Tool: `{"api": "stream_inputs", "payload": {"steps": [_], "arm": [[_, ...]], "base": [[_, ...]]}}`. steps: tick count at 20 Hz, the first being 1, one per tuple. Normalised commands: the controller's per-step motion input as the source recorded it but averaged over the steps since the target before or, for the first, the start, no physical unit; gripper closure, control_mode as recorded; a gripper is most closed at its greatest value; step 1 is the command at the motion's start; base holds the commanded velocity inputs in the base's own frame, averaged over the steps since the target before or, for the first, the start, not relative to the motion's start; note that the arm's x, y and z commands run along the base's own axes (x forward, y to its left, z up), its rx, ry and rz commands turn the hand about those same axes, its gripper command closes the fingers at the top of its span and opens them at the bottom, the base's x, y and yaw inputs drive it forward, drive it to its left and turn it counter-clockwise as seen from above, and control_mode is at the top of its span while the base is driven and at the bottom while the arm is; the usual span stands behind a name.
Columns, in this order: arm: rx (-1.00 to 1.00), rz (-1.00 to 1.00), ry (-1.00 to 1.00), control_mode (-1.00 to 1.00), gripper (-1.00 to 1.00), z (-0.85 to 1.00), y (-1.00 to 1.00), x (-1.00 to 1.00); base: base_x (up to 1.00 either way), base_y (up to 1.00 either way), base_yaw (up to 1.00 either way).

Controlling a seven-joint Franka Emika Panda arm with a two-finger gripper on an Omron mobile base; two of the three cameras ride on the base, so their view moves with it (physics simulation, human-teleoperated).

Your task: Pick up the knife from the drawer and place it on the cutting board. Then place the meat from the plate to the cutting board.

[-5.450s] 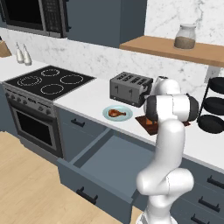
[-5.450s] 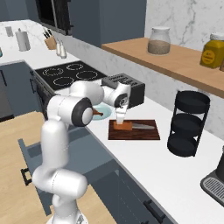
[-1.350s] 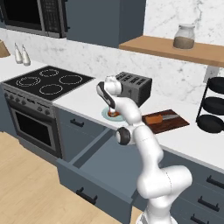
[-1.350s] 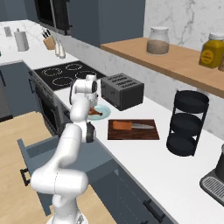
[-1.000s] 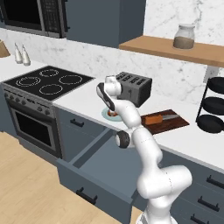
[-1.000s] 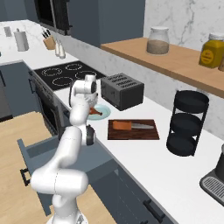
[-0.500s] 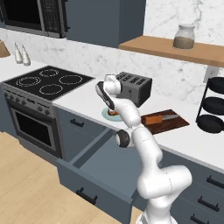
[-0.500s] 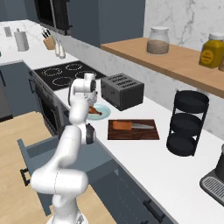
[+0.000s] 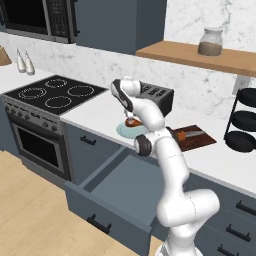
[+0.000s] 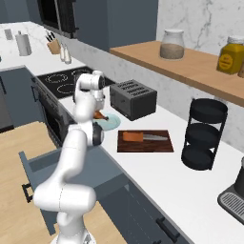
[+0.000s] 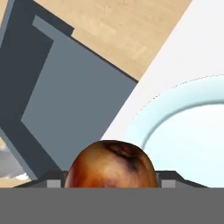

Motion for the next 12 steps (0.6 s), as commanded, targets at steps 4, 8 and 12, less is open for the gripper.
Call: {"api": "stream_inputs", "payload": {"steps": [4, 8, 12], "arm": [[-0.02, 0.00, 0.14, -1.00, 1.00, 0.20, 0.00, -0.42], [-0.06, 0.00, 0.02, -1.00, 1.00, 0.00, 0.00, -0.52], [-0.10, -0.04, -0.26, -1.00, 1.00, -0.01, -0.04, -0.67]], "base": [[0.00, 0.00, 0.00], [0.00, 0.00, 0.00], [0.00, 0.00, 0.00]]}}
